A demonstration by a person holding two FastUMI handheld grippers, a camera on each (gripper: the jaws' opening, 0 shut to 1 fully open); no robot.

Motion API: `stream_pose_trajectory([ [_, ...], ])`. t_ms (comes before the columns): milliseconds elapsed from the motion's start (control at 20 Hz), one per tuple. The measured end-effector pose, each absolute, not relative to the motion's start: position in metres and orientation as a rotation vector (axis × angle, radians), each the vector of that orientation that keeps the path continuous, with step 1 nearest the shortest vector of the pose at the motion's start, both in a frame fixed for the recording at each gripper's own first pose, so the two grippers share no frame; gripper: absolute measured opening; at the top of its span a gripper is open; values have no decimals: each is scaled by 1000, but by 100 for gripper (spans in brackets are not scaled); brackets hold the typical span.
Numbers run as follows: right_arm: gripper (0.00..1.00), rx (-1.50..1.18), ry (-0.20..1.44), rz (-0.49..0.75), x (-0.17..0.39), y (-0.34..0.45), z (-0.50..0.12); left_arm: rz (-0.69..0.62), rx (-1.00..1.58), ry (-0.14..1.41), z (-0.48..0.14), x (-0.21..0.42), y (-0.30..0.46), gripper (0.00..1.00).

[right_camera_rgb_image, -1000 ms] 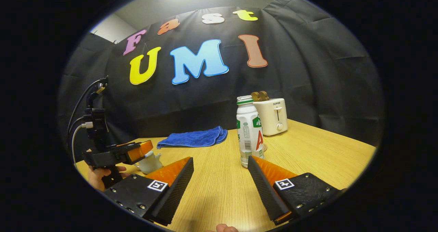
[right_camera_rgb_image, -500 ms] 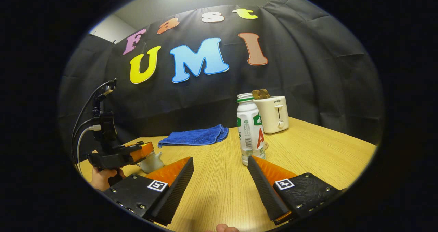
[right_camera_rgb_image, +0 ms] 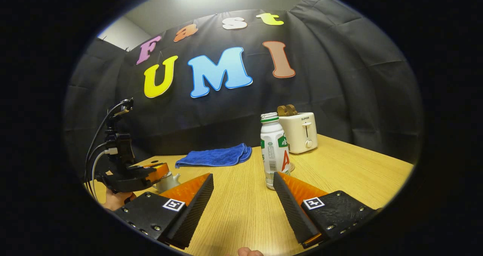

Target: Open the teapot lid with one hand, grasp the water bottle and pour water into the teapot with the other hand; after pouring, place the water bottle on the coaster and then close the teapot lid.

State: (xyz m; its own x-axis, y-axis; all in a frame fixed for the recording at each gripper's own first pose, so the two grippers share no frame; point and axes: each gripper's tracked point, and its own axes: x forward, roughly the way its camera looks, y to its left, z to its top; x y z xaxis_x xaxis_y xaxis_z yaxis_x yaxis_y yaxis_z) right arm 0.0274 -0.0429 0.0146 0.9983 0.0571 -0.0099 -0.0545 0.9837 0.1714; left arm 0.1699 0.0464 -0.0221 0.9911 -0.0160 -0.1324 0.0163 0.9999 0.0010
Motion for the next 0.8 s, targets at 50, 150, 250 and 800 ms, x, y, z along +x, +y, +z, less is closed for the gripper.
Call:
stream_pose_trajectory([
  [50,98,169,11,55,28,-44,15,-17,0,116,-17,169,47,16],
  [150,98,162,15,49,30,-48,14,-4,12,71,3,163,54,16],
  [250,98,143,18,33,34,-56,13,-7,-1,58,13,152,54,12],
  [800,98,107,66,-104,102,-106,9,-65,-25,4,39,51,57,16],
])
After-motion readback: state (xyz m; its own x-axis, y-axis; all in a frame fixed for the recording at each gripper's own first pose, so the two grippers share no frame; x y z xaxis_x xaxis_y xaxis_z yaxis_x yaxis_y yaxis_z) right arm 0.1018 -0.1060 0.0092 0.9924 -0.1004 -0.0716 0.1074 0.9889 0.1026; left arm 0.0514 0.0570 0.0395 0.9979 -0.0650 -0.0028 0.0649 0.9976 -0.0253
